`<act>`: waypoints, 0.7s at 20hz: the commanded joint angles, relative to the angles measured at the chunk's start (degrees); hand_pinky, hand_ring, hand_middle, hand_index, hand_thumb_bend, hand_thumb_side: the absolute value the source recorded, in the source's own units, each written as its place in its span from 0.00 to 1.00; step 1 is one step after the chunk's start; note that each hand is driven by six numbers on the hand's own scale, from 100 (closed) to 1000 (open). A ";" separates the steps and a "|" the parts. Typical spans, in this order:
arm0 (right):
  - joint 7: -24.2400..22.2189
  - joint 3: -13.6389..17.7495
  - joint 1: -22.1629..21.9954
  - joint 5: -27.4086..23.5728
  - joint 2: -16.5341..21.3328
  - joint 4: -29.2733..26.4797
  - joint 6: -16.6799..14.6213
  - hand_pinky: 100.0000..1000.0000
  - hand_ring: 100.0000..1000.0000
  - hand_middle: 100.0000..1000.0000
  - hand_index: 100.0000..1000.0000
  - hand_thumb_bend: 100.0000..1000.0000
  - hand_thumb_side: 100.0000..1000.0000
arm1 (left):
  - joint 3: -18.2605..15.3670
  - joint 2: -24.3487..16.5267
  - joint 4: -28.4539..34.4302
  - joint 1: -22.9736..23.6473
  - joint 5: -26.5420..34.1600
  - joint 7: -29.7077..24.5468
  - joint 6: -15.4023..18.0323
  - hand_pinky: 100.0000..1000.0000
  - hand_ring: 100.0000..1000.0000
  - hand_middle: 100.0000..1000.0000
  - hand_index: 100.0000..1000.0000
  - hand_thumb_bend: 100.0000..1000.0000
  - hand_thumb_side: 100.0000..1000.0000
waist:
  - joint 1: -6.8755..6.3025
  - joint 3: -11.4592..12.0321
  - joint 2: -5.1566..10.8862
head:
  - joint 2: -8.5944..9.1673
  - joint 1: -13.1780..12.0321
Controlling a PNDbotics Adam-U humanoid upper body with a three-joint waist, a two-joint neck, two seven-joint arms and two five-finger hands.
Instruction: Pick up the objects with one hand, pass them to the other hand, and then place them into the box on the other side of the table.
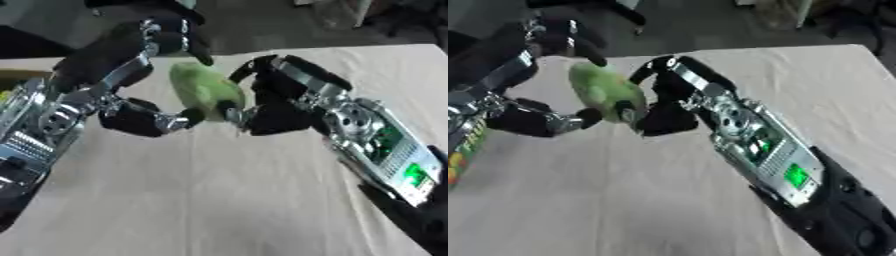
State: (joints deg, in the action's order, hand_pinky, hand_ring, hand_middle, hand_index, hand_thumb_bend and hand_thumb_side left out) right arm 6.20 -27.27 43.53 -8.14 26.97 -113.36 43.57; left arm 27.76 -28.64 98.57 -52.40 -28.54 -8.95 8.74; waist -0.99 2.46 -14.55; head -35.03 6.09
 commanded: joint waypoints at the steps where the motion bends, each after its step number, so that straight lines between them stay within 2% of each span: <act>1: -0.36 0.59 0.75 0.94 1.25 -1.24 -0.18 0.33 0.16 0.00 0.14 0.15 0.00 | -0.13 -1.05 1.34 -0.63 -0.81 -0.39 1.01 0.72 0.82 0.73 0.73 0.62 0.00 | 0.04 -0.02 1.44 | 0.73 -0.30; 7: -0.98 0.71 0.90 1.97 1.30 -1.24 -0.15 0.32 0.16 0.00 0.14 0.15 0.00 | -0.12 -1.67 2.12 -0.34 -3.38 -1.31 2.16 0.74 0.83 0.75 0.76 0.69 0.00 | -0.02 0.02 1.48 | 0.93 -0.39; 14: -1.61 0.69 1.11 2.27 1.19 -1.24 -0.35 0.32 0.15 0.00 0.14 0.16 0.00 | -0.25 -0.80 1.43 -0.55 -7.53 -0.51 2.10 0.75 0.82 0.75 0.77 0.67 0.00 | 0.04 -0.03 1.45 | 1.21 -0.54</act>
State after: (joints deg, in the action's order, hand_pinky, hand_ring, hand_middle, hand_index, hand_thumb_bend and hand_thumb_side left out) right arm 4.85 -27.25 43.60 -6.28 27.01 -113.36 43.35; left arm 28.07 -28.72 99.54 -51.99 -35.21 -9.83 10.81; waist -1.01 2.46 -14.55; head -34.55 5.67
